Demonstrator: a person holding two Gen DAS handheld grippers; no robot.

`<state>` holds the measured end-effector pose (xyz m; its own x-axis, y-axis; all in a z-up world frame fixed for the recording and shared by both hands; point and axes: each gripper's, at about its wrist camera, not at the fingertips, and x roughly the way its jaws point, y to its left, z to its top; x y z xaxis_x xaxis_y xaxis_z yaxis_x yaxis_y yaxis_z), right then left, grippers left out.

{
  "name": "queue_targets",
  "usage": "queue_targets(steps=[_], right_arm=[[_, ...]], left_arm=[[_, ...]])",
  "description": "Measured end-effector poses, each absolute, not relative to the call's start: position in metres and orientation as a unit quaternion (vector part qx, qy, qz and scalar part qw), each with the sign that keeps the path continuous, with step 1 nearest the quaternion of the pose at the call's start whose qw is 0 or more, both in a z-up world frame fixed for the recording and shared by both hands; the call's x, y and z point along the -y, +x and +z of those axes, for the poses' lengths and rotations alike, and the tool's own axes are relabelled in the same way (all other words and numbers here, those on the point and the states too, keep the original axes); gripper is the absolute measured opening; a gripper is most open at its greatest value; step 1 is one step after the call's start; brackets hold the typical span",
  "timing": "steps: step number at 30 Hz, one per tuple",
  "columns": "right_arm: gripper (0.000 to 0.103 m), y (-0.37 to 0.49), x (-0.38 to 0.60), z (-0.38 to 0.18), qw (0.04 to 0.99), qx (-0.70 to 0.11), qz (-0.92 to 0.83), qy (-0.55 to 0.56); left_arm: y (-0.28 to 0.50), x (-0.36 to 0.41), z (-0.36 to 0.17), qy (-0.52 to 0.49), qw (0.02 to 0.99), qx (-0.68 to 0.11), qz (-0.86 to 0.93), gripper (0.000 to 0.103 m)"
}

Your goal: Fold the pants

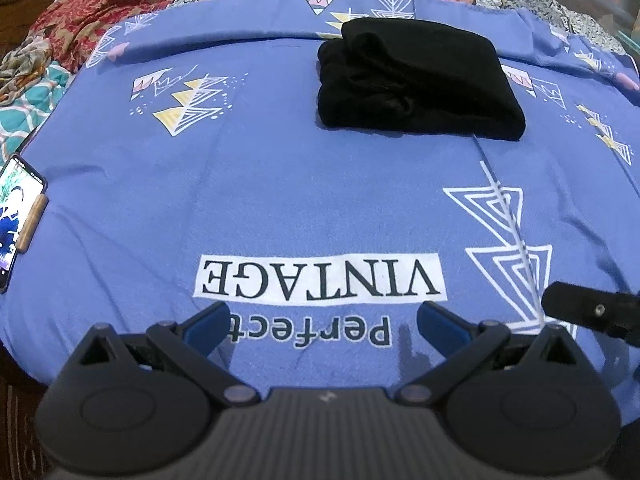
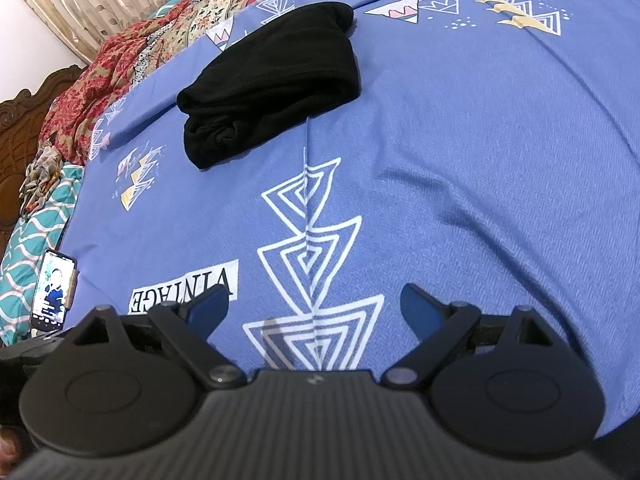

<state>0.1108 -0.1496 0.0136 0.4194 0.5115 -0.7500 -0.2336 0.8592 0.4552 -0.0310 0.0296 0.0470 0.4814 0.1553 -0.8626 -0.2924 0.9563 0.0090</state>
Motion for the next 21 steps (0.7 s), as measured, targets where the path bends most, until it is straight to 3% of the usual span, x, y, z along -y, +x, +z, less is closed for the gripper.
queue_targets(steps=[9, 21], right_arm=[[0.095, 0.11, 0.149, 0.013, 0.83, -0.49, 0.224, 0.142], [0.095, 0.106, 0.147, 0.013, 0.83, -0.49, 0.222, 0.145]], left_arm=[[-0.037, -0.013, 0.056, -0.013, 0.877, -0.461, 0.138, 0.103], [-0.035, -0.02, 0.06, -0.054, 0.867, -0.475, 0.14, 0.103]])
